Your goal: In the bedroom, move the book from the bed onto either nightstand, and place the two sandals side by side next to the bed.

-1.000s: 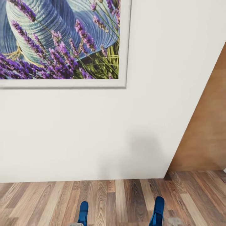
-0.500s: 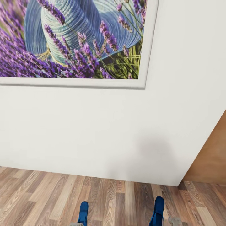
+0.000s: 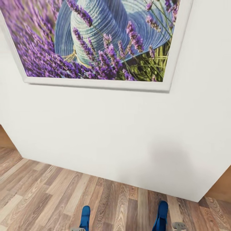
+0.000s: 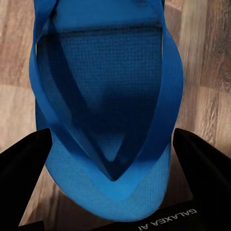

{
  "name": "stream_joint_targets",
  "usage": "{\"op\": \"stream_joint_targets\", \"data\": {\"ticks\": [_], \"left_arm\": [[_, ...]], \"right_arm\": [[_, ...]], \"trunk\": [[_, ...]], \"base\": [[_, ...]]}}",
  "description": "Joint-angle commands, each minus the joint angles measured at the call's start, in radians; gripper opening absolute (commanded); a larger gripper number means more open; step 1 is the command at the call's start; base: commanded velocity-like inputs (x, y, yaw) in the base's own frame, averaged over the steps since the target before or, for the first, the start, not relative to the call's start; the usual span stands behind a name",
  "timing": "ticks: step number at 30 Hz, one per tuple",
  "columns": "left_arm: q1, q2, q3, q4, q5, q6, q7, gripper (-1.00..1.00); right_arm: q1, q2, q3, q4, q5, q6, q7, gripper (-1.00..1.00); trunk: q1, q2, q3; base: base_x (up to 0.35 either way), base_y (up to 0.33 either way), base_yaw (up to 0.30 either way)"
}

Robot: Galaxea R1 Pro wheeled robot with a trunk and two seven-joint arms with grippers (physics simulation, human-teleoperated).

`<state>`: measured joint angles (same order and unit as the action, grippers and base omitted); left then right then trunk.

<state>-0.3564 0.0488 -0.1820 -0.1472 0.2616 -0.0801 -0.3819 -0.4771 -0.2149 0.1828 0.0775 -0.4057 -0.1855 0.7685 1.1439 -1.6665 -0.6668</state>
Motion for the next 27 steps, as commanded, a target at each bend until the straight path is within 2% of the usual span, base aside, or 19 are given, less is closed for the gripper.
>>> {"op": "stream_joint_targets", "data": {"ticks": [1, 27], "left_arm": [[-0.001, 0.000, -0.008, 0.001, 0.008, -0.004, -0.002, -1.00], [-0.001, 0.001, -0.008, 0.001, 0.007, -0.004, -0.003, -1.00]], "right_arm": [[-0.002, 0.000, 0.007, 0.004, -0.008, -0.007, 0.005, -1.00], [-0.001, 0.000, 0.008, 0.004, -0.008, -0.008, 0.003, -1.00]], "trunk": [[0.000, 0.000, -0.001], [0.000, 0.000, -0.001]], "base": [[0.000, 0.000, 0.291], [0.000, 0.000, 0.291]]}}
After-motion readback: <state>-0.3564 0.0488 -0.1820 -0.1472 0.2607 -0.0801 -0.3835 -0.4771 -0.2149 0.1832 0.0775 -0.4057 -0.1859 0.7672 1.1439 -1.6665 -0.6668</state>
